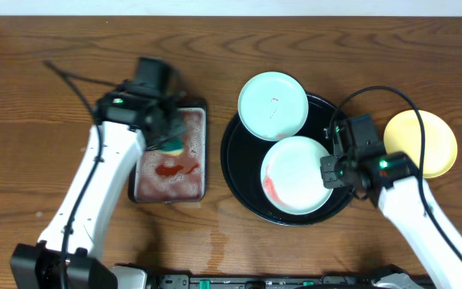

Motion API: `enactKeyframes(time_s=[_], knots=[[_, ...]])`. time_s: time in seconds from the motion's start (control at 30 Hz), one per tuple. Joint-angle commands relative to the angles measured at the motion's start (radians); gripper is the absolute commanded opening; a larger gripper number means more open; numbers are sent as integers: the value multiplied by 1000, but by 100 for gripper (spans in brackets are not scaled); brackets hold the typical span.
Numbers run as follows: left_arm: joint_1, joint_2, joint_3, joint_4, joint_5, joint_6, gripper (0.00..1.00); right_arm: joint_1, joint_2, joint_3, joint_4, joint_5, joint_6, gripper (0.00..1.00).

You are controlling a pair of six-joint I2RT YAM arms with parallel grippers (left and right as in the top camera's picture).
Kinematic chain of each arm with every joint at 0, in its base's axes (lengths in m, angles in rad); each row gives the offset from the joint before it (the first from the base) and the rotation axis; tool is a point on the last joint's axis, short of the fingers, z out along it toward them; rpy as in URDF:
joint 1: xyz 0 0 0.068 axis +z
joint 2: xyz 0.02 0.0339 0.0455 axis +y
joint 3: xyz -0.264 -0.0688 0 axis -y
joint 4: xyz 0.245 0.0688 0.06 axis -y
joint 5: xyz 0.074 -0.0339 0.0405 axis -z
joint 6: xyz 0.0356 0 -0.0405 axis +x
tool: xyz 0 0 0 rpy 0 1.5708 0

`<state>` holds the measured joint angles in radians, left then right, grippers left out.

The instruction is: Clean dirty plates on tray and stack at the side

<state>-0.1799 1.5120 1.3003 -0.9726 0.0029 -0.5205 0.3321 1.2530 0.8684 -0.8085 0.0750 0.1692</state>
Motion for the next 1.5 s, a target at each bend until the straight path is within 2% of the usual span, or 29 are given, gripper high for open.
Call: enactKeyframes(time_s=[0.0,0.2,0.33,0.37,0.4,0.47,0.53,0.73,0.9,0.97,1.0,1.07,1.27,1.47], knots=[[88,14,-86,37,101,106,7,100,-94,11,1,303,40,1],[150,14,-150,69,137,124,9,239,-188,31,5,554,6,1],[150,14,-150,73,148,129,17,321,-220,58,5,641,-70,1],[150,14,-150,72,148,129,28,341,-224,64,4,665,-84,1],[150,14,-150,70,148,128,34,358,-227,68,4,684,-95,1],[150,14,-150,69,148,128,56,407,-232,77,4,734,-122,1],[150,14,-150,69,148,128,64,447,-232,81,5,777,-142,1],[150,13,-150,58,154,127,68,558,-232,81,4,926,-175,1],[150,12,-150,39,181,127,72,627,-232,81,5,976,-179,1],[150,12,-150,39,180,127,73,640,-232,81,9,976,-178,1],[150,12,-150,39,180,127,79,645,-232,81,10,976,-179,1],[150,12,-150,39,180,127,81,650,-232,81,8,979,-181,1],[150,12,-150,39,180,127,82,671,-232,81,8,991,-255,1],[150,12,-150,39,180,127,82,671,-232,81,8,991,-253,1]])
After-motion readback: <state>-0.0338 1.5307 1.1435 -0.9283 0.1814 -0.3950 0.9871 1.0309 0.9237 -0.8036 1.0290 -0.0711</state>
